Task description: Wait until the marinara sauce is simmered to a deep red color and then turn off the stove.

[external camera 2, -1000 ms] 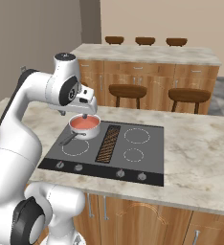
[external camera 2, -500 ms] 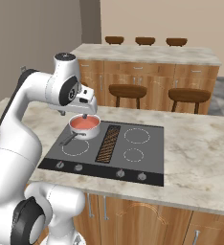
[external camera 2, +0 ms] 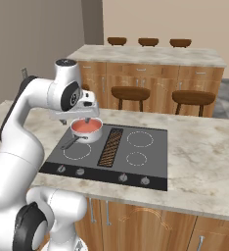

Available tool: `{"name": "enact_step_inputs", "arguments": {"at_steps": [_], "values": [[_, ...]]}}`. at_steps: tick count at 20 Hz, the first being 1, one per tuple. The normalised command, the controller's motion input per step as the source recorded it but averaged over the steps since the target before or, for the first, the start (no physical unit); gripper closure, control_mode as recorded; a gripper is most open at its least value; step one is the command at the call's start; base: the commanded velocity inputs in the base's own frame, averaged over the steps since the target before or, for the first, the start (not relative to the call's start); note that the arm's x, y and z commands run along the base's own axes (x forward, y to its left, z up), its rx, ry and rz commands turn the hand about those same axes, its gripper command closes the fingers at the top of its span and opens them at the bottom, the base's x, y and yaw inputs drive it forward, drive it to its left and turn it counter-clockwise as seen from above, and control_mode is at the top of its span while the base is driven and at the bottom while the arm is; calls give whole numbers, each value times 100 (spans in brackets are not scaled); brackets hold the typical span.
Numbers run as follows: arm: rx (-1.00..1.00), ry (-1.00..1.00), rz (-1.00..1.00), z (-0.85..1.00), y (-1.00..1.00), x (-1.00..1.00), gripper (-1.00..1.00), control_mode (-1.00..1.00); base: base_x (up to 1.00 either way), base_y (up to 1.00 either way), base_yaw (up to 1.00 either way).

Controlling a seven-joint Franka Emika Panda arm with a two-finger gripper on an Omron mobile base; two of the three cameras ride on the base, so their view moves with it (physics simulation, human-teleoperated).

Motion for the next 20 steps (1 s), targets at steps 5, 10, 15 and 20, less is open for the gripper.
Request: {"name": "enact_step_inputs", "arguments": {"at_steps": [5,10,15,20], "values": [[-7,0,32,-23,0,0,-100,-100,0,0,0],[-1,0,36,-27,0,0,-100,-100,0,0,0],[-5,0,38,-35,0,0,-100,-100,0,0,0],[-14,0,37,-33,0,0,-100,-100,0,0,0]]}}
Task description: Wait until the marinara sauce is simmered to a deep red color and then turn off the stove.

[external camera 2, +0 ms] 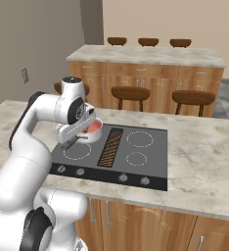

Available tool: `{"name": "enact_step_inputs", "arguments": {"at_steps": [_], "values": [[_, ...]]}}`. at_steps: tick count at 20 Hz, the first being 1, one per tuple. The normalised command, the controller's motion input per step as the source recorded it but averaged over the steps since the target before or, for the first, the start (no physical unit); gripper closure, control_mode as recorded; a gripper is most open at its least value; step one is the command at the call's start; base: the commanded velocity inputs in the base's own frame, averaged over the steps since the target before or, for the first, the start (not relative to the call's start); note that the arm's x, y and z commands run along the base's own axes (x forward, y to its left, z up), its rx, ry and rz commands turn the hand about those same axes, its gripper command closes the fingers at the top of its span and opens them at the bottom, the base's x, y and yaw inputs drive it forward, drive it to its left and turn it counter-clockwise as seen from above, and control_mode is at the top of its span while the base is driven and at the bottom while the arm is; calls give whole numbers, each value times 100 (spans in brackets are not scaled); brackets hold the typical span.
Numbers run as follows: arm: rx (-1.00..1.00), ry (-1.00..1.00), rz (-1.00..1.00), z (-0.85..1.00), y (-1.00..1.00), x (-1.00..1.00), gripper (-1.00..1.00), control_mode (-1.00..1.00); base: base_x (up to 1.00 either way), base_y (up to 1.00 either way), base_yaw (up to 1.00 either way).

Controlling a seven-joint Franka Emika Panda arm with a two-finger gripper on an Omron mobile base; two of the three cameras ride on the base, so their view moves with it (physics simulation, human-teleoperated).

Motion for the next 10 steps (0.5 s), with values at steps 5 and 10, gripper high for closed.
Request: {"name": "enact_step_inputs", "arguments": {"at_steps": [5,10], "values": [[-4,-1,38,-36,0,0,-100,-100,0,0,0],[0,-6,40,-34,0,0,-100,-100,0,0,0]]}}
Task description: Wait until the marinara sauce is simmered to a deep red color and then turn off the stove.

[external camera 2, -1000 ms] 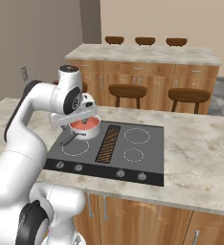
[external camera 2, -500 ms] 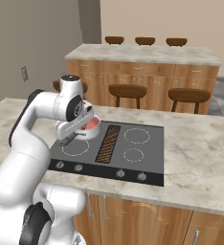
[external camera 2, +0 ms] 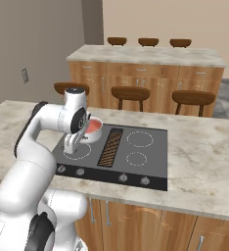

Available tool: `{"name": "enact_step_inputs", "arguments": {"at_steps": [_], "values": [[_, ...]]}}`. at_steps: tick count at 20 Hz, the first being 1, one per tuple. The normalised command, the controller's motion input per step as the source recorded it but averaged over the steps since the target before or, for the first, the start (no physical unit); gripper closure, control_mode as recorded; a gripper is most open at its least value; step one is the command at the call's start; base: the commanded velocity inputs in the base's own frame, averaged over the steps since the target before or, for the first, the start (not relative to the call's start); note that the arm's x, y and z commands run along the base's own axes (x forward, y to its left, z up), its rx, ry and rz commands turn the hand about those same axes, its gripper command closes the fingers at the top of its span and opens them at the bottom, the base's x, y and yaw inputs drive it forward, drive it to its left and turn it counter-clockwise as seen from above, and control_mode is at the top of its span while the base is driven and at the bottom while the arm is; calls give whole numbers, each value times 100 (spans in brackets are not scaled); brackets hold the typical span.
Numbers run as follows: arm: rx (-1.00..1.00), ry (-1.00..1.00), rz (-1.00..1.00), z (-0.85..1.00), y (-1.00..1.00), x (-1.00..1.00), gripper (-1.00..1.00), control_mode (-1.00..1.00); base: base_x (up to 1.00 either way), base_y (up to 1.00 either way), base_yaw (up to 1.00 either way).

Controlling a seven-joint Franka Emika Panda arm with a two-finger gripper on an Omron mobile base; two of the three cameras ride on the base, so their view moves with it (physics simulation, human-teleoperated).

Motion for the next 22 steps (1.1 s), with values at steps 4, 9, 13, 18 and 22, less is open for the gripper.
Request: {"name": "enact_step_inputs", "arguments": {"at_steps": [4,9,13,18,22], "values": [[-1,-10,47,-25,0,0,-100,-100,0,0,0],[-5,-6,38,-23,0,0,-100,-100,0,0,0],[0,0,6,-13,4,0,-100,-100,0,0,0],[0,1,7,-44,6,0,-100,-100,0,0,0],[0,0,11,-54,6,4,-100,-100,0,0,0]]}}
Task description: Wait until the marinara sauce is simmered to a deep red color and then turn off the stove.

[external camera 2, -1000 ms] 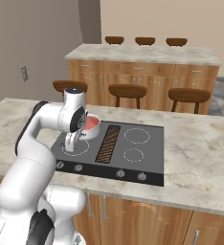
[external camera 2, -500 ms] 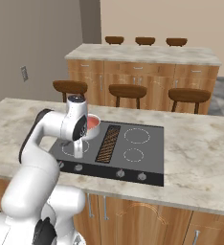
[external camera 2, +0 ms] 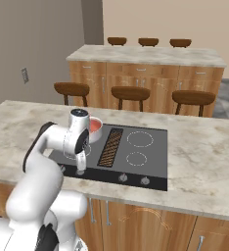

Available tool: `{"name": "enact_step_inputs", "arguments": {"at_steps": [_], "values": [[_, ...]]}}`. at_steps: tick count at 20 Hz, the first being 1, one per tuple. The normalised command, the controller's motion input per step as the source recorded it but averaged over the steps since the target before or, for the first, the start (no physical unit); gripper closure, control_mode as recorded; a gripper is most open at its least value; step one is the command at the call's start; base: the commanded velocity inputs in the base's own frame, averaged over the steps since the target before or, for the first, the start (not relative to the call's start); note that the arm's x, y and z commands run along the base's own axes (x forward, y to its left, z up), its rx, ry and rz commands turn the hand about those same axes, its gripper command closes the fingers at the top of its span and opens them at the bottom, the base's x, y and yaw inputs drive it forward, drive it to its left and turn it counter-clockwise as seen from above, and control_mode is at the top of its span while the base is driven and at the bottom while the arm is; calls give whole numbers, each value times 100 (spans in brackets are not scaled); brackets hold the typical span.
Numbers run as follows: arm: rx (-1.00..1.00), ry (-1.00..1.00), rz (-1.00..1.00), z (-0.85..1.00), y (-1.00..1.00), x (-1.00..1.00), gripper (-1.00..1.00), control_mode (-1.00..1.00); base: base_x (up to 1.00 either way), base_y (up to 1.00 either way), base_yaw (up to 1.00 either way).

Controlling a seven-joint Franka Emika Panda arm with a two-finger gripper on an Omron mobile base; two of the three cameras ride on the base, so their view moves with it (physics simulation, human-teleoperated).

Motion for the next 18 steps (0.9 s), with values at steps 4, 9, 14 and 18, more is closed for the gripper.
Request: {"name": "enact_step_inputs", "arguments": {"at_steps": [4,9,14,18], "values": [[0,0,12,-59,12,20,-100,-100,0,0,0],[0,0,13,-40,6,31,-100,-100,0,0,0],[0,0,9,-24,3,31,-100,-100,0,0,0],[0,2,8,-24,10,29,-100,-100,0,0,0]]}}
